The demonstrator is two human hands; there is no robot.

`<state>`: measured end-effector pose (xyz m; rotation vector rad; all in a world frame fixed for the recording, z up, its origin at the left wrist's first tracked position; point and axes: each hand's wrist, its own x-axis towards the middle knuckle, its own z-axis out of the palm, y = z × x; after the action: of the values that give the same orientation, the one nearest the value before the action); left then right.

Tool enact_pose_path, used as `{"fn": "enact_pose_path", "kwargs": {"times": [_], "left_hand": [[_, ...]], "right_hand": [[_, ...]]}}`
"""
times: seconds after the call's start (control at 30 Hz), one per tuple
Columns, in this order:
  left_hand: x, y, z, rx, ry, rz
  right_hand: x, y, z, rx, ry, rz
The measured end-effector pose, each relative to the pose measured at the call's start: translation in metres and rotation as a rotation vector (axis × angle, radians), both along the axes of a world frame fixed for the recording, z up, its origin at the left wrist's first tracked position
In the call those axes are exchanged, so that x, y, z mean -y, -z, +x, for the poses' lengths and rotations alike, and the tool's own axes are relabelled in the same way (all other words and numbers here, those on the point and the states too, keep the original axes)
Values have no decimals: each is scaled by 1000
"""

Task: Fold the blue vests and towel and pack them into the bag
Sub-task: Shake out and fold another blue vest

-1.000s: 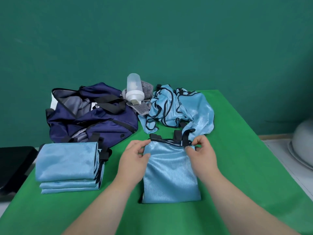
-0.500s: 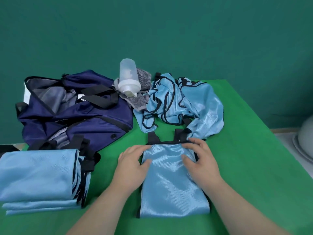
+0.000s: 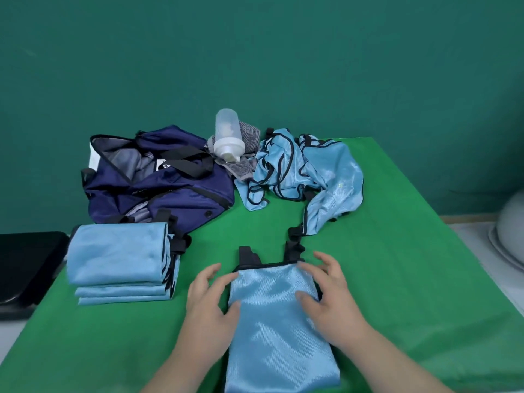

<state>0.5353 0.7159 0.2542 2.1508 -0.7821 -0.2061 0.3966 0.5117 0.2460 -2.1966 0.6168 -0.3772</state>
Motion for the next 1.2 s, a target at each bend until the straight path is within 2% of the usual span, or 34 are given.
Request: {"fn": "enact_pose_path", "kwargs": {"times": [0.1,0.17,0.27,0.37,0.43,0.6,0.87,1.0,1.13,1.2], "left_hand": [[-2,-3,-8,244,162,27],[3,-4,-9,408,355,107],[16,1,-1,580,504,400],[19,6,11,505,552,517],[17,8,14,440,586,567],[18,5,12,413,581,632],[20,10,17,438,530,713],[13,10,15,434,508,678],[-13,11,5,371,462,588],[-20,10,5,358,461,622]], "right_hand": [[-6,-7,-5,-4,59,-252],[-14,-8,-7,32,-116,-432],[-18,-3,-2,-158,-356,-541],[-11,1,0,-320,-394,-564],[-9,1,1,-354,-400,-565],[-11,1,2,-398,-391,-571],[-9,4,4,-390,-367,-521],[-7,4,3,-369,-382,-488],[-4,1,-11,-178,-334,-209],[-5,2,-23,-181,-344,-201]]}}
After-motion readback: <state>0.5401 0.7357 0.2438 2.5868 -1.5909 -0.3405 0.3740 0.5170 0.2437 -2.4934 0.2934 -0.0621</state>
